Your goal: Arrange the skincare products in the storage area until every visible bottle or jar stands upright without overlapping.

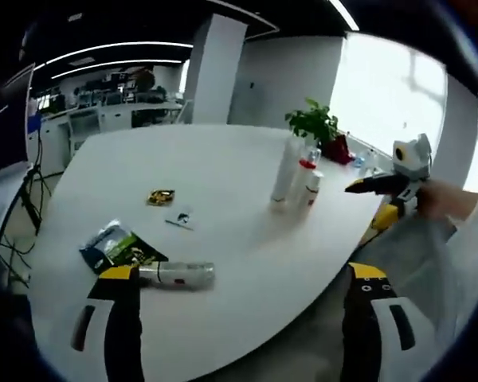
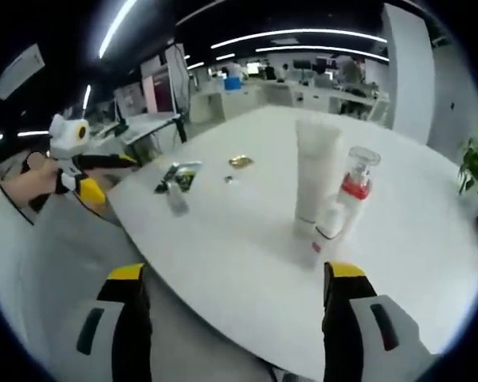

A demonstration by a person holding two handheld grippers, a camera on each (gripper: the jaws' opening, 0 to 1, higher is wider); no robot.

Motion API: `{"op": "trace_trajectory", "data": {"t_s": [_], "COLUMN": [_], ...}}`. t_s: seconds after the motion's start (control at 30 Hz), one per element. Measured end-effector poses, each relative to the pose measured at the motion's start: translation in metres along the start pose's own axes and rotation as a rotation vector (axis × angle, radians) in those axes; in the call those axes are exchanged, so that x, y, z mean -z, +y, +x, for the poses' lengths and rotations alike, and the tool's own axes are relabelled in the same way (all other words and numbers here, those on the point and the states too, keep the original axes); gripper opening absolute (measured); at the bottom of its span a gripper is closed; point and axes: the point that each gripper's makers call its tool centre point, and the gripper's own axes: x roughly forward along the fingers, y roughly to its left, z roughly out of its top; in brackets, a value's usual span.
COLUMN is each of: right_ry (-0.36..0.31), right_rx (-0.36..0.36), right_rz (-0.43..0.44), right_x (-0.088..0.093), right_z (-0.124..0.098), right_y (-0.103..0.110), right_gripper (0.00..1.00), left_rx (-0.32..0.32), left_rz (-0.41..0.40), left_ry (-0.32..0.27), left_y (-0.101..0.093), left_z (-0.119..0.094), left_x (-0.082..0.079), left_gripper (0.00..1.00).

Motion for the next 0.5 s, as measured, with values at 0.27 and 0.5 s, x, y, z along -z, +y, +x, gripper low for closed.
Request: {"op": "trace_trajectory", "data": {"t_s": [0.27, 0.5], "right_ry": [0.022, 0.057], "right_rx": [0.000, -0.020], "right_rz": [0.000, -0.029], "right_x": [-0.003, -0.007], "right_z": [0.004, 0.015], "right_y": [0.006, 0.014], "right_gripper": [0.87, 0.87], "left_rx": [0.013, 0.016], "left_rz": [0.011, 0.006], "left_ry": [-0.009, -0.040], "left_y": [-0.004, -0.003], "left_z": [-0.001, -0.003], "left_x": [-0.002, -0.006], "left_gripper": [0.98, 0.96]}}
